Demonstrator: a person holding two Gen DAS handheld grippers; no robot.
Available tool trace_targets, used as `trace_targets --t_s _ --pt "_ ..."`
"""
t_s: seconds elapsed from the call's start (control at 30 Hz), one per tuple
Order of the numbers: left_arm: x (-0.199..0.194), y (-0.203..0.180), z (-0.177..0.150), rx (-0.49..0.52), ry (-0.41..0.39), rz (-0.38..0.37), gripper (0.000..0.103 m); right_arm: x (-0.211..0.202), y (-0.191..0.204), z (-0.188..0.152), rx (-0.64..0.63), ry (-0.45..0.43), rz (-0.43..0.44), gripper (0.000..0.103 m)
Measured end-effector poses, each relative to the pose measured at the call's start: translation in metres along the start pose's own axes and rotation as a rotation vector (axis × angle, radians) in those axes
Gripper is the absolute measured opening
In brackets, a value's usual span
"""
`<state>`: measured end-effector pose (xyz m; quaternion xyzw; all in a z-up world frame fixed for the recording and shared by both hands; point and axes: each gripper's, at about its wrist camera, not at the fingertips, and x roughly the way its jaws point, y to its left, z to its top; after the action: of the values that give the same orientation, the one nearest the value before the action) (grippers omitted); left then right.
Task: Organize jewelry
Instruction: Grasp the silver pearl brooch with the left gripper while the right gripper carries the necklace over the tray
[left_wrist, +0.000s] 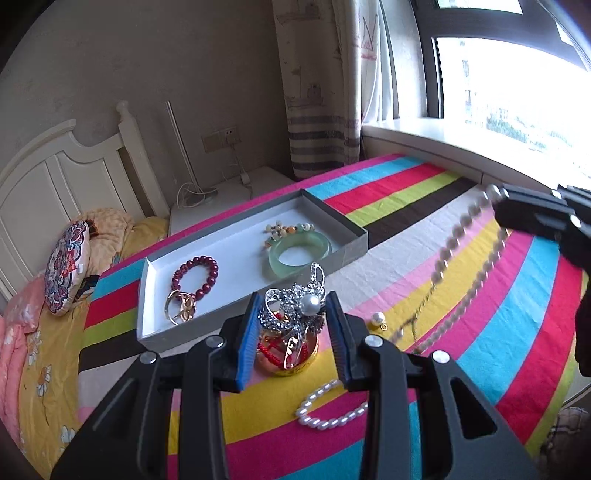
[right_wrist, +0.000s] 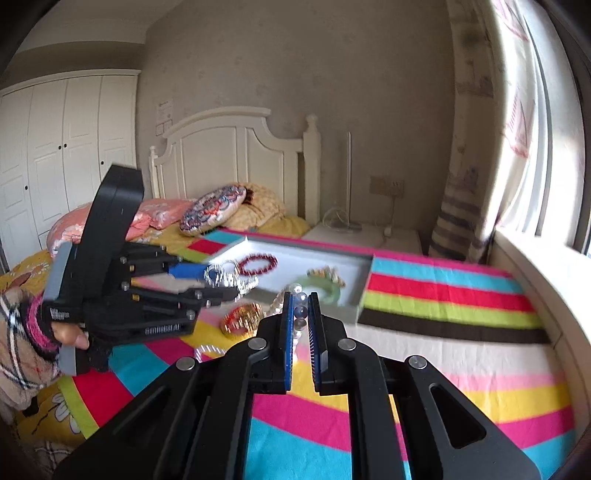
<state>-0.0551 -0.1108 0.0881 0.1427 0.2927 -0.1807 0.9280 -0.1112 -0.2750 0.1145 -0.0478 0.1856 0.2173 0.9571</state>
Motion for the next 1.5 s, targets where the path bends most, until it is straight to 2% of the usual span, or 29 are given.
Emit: trace_targets --t_s 0.2,0.43,0.9,1.33,1.5 --pt "-0.024 0.020 -0.005 -0.043 -0.044 -0.006 0.034 -0.003 0.018 0.043 -0.075 -0.071 -0.007 0.011" --pt "-0.035 0.049 -0.006 -0.090 -0.067 0.010 0.034 0.011 0.031 0.085 -0.155 -0.100 -0.038 0.011" --pt "-0.009 0.096 0.011 -0.156 -0.064 0.021 0.034 0.093 0.031 0.158 -0.158 -0.090 -0.067 0.011" --pt "0.050 0.115 0.012 -0.251 -0.039 0.021 0.034 0.170 0.028 0.170 -0.118 -0.041 -0.037 0.011" --pt "0.080 0.114 0.009 -0.285 -0.008 -0.007 0.034 0.193 0.018 0.159 -0.117 0.001 -0.050 0.011"
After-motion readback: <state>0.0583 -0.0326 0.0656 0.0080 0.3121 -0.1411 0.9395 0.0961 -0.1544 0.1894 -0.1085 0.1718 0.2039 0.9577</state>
